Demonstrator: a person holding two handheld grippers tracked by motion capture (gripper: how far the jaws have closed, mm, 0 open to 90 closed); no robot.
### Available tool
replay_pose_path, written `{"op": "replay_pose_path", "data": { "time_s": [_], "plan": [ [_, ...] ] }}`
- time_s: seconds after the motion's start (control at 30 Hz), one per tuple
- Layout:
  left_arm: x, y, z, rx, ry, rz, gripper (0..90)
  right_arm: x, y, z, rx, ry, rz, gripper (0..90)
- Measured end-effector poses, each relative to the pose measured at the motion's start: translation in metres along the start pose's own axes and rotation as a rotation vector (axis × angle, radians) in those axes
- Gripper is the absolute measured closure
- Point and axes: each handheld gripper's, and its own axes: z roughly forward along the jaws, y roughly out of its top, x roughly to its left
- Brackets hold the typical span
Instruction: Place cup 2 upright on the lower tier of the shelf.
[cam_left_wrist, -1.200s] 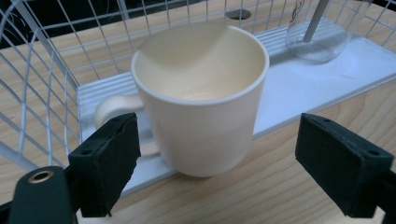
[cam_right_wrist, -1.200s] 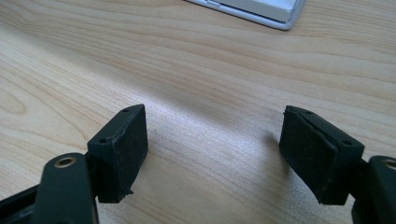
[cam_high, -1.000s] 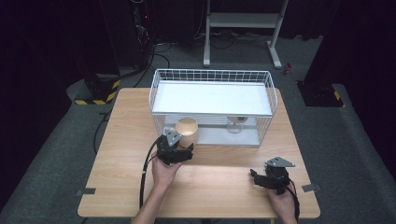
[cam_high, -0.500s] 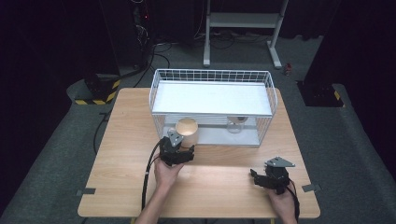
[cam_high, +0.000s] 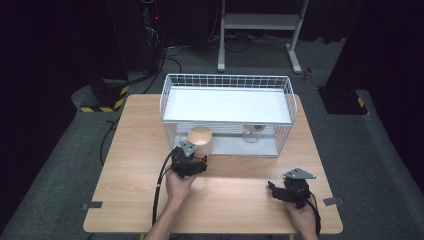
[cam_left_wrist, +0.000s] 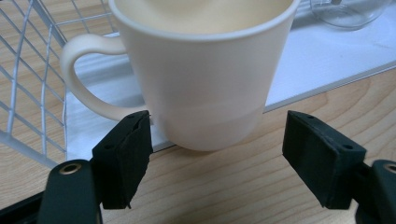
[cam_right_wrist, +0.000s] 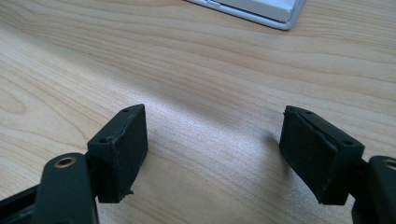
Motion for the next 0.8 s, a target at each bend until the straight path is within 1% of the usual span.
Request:
{"op": "replay_pose_path", "data": {
  "time_s": [0.2, 0.27, 0.37, 0.4, 0.47, 0.53, 0.67, 0.73, 0.8],
  "plan": [
    [0.000, 0.000, 0.003, 0.006, -0.003, -0.006, 27.6, 0.000, 0.000, 0.000, 0.000, 0.000, 0.000, 23.6],
    [0.001, 0.001, 0.004, 0.012, -0.001, 0.002, 28.7, 0.000, 0.000, 0.000, 0.000, 0.000, 0.000, 23.6],
    [0.001, 0.001, 0.005, 0.010, 0.003, -0.006, 30.1, 0.000, 0.000, 0.000, 0.000, 0.000, 0.000, 23.5],
    [0.002, 0.002, 0.005, 0.011, 0.006, -0.001, 30.4, 0.000, 0.000, 0.000, 0.000, 0.000, 0.000, 23.5],
    [0.002, 0.002, 0.006, 0.007, 0.009, -0.005, 31.4, 0.000, 0.000, 0.000, 0.000, 0.000, 0.000, 23.6],
    [0.002, 0.002, 0.007, 0.006, 0.006, -0.023, 32.3, 0.000, 0.000, 0.000, 0.000, 0.000, 0.000, 23.6],
    [0.004, 0.002, 0.010, 0.020, 0.015, -0.011, 33.4, 0.000, 0.000, 0.000, 0.000, 0.000, 0.000, 23.6],
    [0.004, 0.002, 0.011, 0.018, 0.011, -0.021, 33.4, 0.000, 0.000, 0.000, 0.000, 0.000, 0.000, 23.5],
    [0.004, 0.002, 0.011, 0.017, 0.012, -0.020, 33.3, 0.000, 0.000, 0.000, 0.000, 0.000, 0.000, 23.5]
  ]
}}
